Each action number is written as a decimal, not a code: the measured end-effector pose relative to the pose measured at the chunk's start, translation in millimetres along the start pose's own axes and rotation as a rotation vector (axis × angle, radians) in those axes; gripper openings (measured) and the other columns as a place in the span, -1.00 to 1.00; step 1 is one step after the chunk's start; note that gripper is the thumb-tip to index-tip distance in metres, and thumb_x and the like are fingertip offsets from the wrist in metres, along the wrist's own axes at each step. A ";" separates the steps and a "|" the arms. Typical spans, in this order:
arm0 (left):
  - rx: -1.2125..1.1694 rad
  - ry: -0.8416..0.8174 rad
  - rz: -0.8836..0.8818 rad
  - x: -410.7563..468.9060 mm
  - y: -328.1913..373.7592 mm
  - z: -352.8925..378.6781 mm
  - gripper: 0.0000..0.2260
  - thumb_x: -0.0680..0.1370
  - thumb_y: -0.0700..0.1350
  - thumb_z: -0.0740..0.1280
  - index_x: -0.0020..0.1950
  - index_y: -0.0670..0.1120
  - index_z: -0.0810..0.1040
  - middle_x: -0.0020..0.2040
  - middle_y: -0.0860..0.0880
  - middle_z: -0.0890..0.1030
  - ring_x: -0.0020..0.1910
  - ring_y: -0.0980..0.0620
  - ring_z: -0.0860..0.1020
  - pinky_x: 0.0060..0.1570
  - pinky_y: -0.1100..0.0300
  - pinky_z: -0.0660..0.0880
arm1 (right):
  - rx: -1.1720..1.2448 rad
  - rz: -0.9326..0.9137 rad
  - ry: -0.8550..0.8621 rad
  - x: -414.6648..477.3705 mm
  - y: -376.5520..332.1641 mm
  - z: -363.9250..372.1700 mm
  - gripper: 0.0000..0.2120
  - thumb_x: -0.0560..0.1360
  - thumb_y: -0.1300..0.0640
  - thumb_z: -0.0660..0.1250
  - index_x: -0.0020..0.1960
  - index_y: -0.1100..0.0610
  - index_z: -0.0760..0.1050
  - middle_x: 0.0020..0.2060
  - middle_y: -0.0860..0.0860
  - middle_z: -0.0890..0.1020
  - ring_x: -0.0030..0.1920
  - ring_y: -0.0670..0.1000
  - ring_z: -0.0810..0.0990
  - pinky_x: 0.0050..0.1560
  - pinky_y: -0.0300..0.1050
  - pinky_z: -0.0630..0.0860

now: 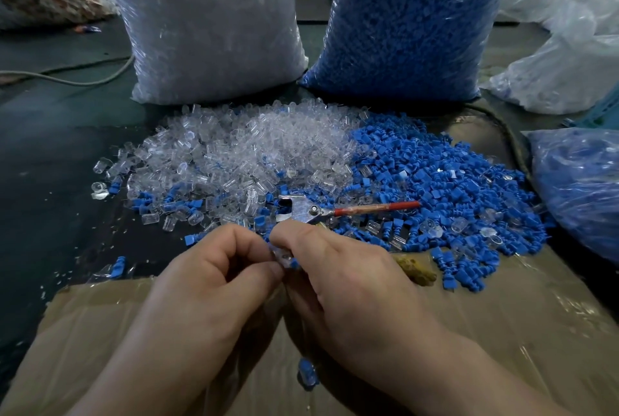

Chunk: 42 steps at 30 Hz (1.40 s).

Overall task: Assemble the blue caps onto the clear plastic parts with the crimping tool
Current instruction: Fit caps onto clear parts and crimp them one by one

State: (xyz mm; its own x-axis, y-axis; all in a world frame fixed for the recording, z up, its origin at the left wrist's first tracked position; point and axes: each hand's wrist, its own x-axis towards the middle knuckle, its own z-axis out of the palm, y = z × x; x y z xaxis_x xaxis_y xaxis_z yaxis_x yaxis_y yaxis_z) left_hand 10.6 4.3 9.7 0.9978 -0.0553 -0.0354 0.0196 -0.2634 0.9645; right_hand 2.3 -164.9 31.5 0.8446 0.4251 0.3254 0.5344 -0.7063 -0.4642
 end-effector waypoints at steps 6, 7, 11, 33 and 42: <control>-0.074 0.126 -0.034 3.4 0.0 -2.5 -0.69 0.15 0.20 0.40 -0.22 0.07 0.63 -0.47 -0.15 0.60 -0.59 -0.02 0.45 -0.55 0.21 0.36 | -0.178 0.164 0.102 -1.9 16.0 -15.8 -0.84 0.53 -0.15 0.12 0.03 -0.14 0.39 -0.17 -0.17 0.53 -0.26 -0.10 0.52 -0.27 -0.04 0.55; -0.069 0.117 -0.034 3.2 1.3 -2.1 -0.73 0.17 0.17 0.42 -0.22 0.07 0.62 -0.48 -0.16 0.59 -0.61 -0.02 0.43 -0.60 0.24 0.34 | -0.196 0.206 0.126 -2.6 21.2 -21.2 -0.83 0.53 -0.17 0.13 -0.01 -0.13 0.41 -0.20 -0.16 0.50 -0.27 -0.11 0.50 -0.26 -0.04 0.53; -0.031 0.081 -0.028 4.0 1.3 -1.1 -0.91 0.38 -0.08 0.50 -0.21 0.08 0.62 -0.50 -0.15 0.57 -0.63 0.03 0.41 -0.65 0.26 0.32 | -0.228 0.218 -0.047 -2.6 21.4 -23.7 -0.69 0.54 -0.25 0.04 -0.07 -0.08 0.43 -0.20 -0.16 0.52 -0.21 -0.10 0.52 -0.18 -0.10 0.52; 0.153 0.076 -0.008 1.3 2.4 -0.7 -0.95 0.43 -0.03 0.37 -0.18 0.13 0.60 -0.45 -0.03 0.63 -0.57 0.10 0.49 -0.53 0.25 0.44 | -0.311 0.170 -0.309 6.3 15.6 -4.9 -0.89 0.60 0.12 0.20 0.11 -0.02 0.41 -0.13 -0.09 0.34 -0.22 -0.01 0.36 -0.35 -0.15 0.23; -0.099 0.046 -0.044 4.3 1.3 -1.1 -0.92 0.46 -0.12 0.43 -0.19 0.06 0.65 -0.46 -0.17 0.59 -0.59 -0.02 0.44 -0.62 0.26 0.35 | 0.225 0.364 -0.057 0.4 13.9 -13.9 -0.87 0.57 -0.02 0.18 0.02 -0.14 0.50 -0.27 -0.24 0.54 -0.30 -0.22 0.48 -0.34 -0.32 0.39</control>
State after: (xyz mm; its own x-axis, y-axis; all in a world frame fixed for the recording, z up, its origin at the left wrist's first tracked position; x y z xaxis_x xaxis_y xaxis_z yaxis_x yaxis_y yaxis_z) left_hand 14.9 4.8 11.1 0.9977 -0.0007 -0.0681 0.0670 -0.1683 0.9835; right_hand 9.6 -182.4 36.6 0.9764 0.2062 0.0644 0.1900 -0.6776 -0.7105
